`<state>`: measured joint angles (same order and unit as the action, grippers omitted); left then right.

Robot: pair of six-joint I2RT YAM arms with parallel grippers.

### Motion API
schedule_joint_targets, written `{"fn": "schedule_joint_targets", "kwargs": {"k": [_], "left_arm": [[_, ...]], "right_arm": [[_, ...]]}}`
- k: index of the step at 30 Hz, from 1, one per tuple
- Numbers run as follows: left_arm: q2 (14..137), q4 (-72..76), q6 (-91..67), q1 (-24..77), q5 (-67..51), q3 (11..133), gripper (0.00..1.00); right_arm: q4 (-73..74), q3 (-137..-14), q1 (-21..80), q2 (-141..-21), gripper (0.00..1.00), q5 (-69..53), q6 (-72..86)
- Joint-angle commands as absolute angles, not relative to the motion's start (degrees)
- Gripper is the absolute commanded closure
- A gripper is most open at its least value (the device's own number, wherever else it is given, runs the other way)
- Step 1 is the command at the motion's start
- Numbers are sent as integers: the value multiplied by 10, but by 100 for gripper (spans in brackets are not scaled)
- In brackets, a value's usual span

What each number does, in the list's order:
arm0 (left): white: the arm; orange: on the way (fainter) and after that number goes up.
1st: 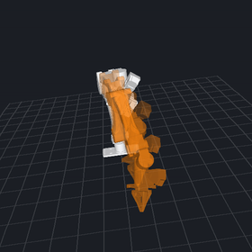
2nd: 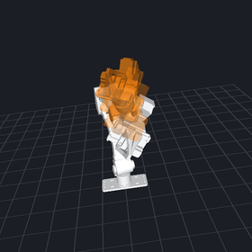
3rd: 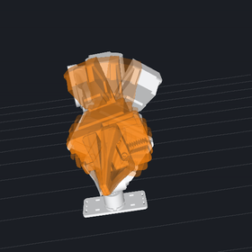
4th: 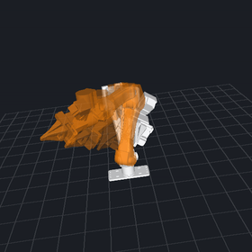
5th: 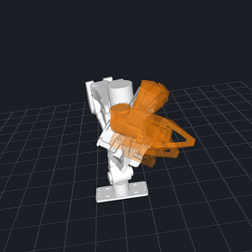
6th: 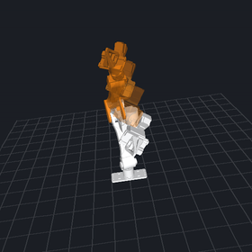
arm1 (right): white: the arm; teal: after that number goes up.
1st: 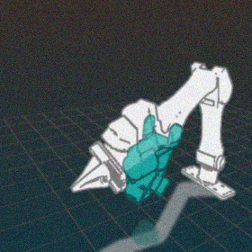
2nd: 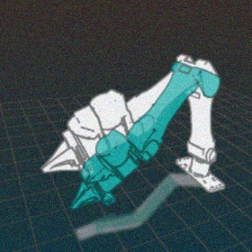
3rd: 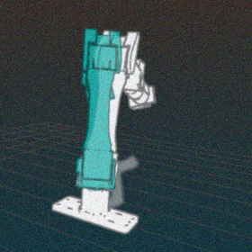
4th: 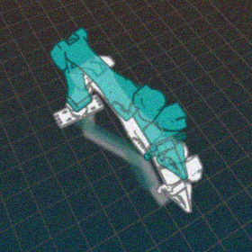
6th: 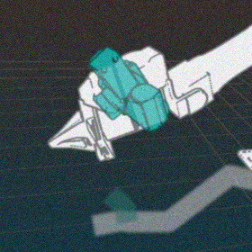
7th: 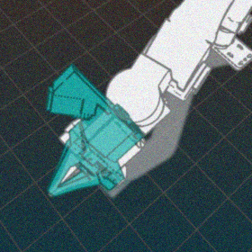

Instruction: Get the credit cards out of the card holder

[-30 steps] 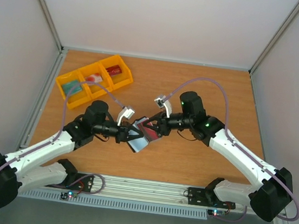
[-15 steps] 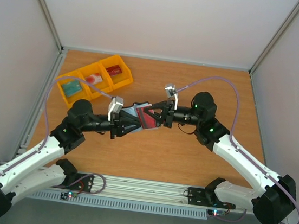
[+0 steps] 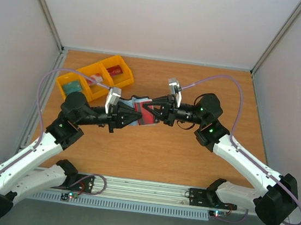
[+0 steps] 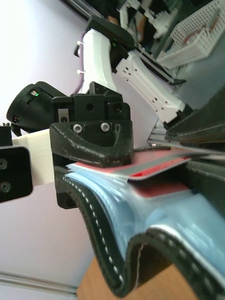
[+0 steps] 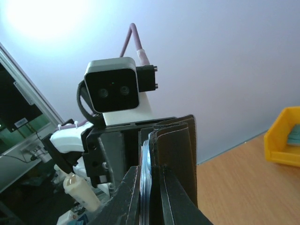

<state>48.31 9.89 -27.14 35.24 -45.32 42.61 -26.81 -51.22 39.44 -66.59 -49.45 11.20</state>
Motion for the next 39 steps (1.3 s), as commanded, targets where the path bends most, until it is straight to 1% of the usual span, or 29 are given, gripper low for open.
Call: {"fn": "schedule_joint_targets", "kwargs": {"k": [1,2,6,8,9,13,16,19,22,25,29,30,32,36,37,39], "left_arm": [[495,131,-267,350,-442,457,96],[491,125,-268,350,-439,453,99],[475,115,-278,350,-440,438,100],[471,111,-274,350,-438,433,100],[471,110,-273,350,-433,431,100],[472,106,-288,348,-410,429,100],[467,113,-287,348,-444,429,100],[464,121,-257,348,-489,432,100],[462,106,-245,348,-472,428,100],[460,108,-246,348,-474,421,100],[458,99,-241,348,-487,419,100],[458,95,-236,348,-486,418,100],[457,87,-231,348,-488,418,100],[457,73,-219,348,-502,411,100],[457,71,-219,348,-508,410,100],[458,68,-221,348,-522,407,100]], "right_arm": [[-234,-529,430,-656,99,-560,89],[-216,-534,431,-651,99,-559,77],[-137,-556,425,-625,97,-563,29],[-66,-582,425,-619,94,-555,-25],[-30,-592,425,-621,88,-555,-40],[80,-625,425,-635,56,-596,-98],[191,-639,425,-622,43,-604,-185],[272,-652,425,-624,38,-588,-232],[310,-652,425,-627,37,-543,-249],[301,-639,425,-615,39,-508,-253],[316,-642,424,-617,42,-504,-267],[323,-644,424,-619,45,-505,-272],[334,-649,423,-618,56,-506,-280],[347,-656,420,-610,75,-521,-291],[351,-658,419,-610,82,-523,-293],[359,-662,416,-609,91,-531,-297]]}}
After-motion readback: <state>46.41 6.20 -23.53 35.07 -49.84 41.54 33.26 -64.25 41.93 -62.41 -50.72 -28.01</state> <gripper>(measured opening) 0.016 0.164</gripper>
